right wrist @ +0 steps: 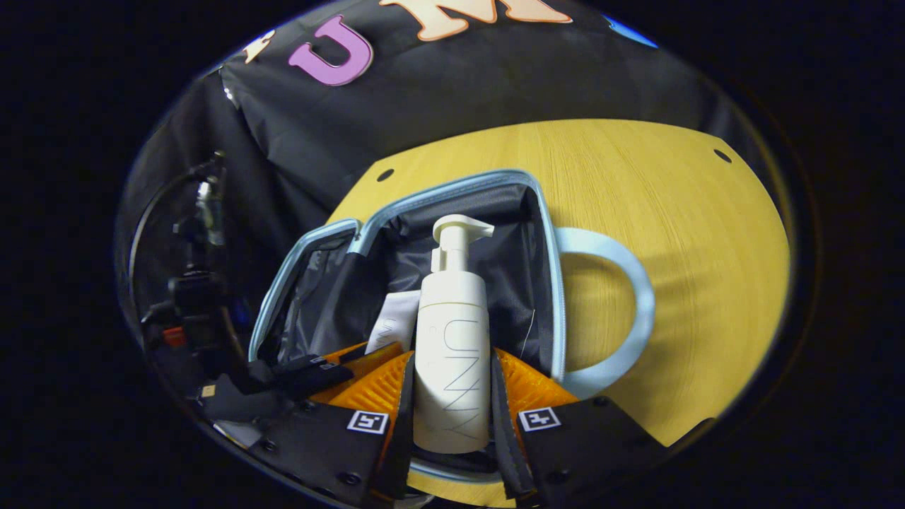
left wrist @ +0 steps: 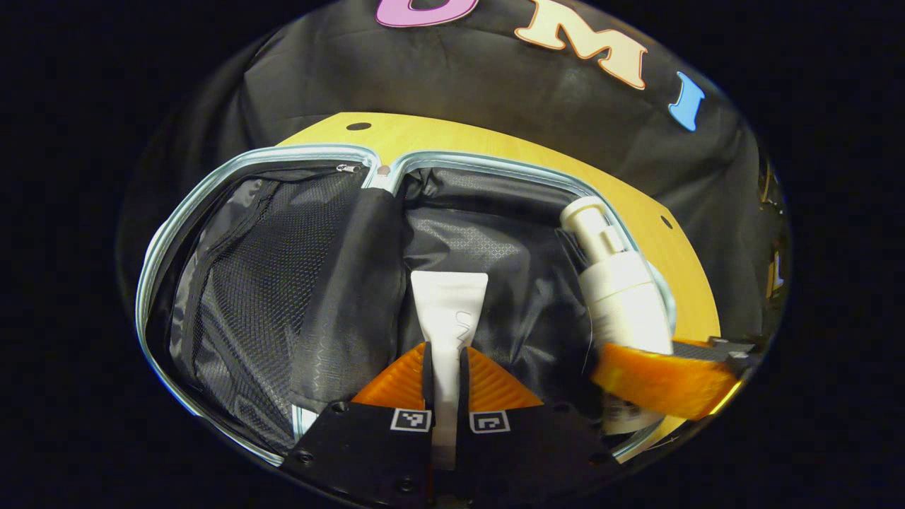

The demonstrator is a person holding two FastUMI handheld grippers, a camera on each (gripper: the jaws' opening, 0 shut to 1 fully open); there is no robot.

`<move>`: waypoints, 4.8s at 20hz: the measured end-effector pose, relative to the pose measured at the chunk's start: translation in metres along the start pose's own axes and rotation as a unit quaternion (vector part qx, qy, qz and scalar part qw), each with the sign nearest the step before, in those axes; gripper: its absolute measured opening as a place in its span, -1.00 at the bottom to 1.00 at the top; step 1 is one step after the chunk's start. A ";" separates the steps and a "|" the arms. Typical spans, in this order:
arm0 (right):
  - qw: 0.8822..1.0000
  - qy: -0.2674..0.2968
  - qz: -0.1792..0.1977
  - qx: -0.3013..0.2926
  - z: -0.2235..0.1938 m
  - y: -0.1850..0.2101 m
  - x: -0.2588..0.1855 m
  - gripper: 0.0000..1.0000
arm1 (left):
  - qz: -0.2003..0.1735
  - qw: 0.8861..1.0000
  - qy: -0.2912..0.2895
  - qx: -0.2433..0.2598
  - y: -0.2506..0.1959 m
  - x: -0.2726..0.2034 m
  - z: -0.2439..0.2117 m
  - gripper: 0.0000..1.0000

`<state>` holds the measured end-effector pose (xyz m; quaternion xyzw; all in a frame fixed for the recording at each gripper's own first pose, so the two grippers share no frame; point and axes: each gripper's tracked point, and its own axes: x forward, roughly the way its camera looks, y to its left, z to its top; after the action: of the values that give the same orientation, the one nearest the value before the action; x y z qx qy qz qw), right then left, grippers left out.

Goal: First open the suitcase, pack the skin care products into it, and then close the suitcase.

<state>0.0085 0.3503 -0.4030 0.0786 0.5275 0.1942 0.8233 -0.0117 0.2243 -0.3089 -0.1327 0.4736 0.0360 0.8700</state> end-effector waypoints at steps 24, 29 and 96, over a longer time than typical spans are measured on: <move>0.999 -0.044 0.025 0.009 0.034 -0.006 -0.080 0.91 | 0.011 0.993 -0.115 0.018 0.034 -0.076 0.109 0.29; 0.998 -0.056 0.001 0.005 0.034 -0.024 -0.091 0.91 | 0.087 0.988 -0.119 0.034 0.157 -0.101 0.129 0.25; 0.975 -0.186 -0.095 0.073 0.011 -0.290 -0.284 0.91 | -0.054 0.990 -0.077 0.108 -0.223 -0.006 0.090 -1.00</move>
<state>-0.0174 -0.0281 -0.2570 0.1229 0.3826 0.0582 0.9138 0.1005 0.0344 -0.2133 -0.0601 0.3980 -0.0525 0.9139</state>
